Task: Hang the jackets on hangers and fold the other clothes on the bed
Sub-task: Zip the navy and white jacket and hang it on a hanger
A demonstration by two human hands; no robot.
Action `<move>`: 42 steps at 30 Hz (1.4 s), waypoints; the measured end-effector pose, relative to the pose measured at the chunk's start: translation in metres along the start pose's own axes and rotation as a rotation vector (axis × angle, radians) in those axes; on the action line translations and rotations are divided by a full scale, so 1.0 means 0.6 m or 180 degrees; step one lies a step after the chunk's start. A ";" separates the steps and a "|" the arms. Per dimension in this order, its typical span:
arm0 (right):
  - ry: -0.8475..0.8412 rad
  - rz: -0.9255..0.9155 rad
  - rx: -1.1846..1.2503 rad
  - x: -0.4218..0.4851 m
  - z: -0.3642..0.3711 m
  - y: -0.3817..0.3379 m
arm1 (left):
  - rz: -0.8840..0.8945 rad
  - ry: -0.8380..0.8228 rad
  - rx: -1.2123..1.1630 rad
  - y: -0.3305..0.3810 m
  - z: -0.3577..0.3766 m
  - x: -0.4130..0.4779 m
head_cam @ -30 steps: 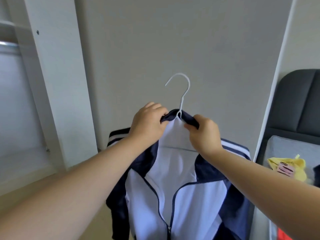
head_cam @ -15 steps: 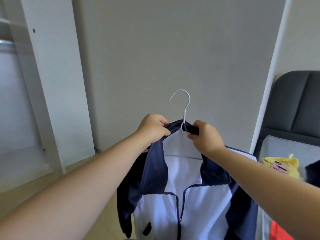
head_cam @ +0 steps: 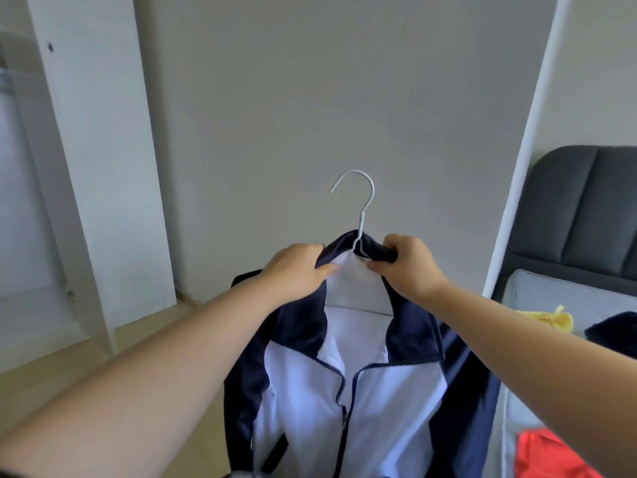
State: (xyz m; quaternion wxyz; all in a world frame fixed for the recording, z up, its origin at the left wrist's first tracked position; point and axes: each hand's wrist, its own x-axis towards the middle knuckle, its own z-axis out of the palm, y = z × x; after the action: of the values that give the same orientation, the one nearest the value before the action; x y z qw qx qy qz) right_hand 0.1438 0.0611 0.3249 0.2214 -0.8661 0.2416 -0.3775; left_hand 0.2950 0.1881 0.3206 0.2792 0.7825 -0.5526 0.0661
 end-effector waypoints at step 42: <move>-0.1023 0.0613 -0.0422 -0.032 -0.015 0.025 | -0.0022 0.0761 -0.0147 0.016 0.024 -0.012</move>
State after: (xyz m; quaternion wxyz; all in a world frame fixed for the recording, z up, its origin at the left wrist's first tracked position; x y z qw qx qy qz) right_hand 0.1220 0.0589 0.3115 0.2347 -0.9008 0.3092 -0.1948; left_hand 0.2806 0.1846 0.3093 0.3613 0.7644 -0.5139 0.1453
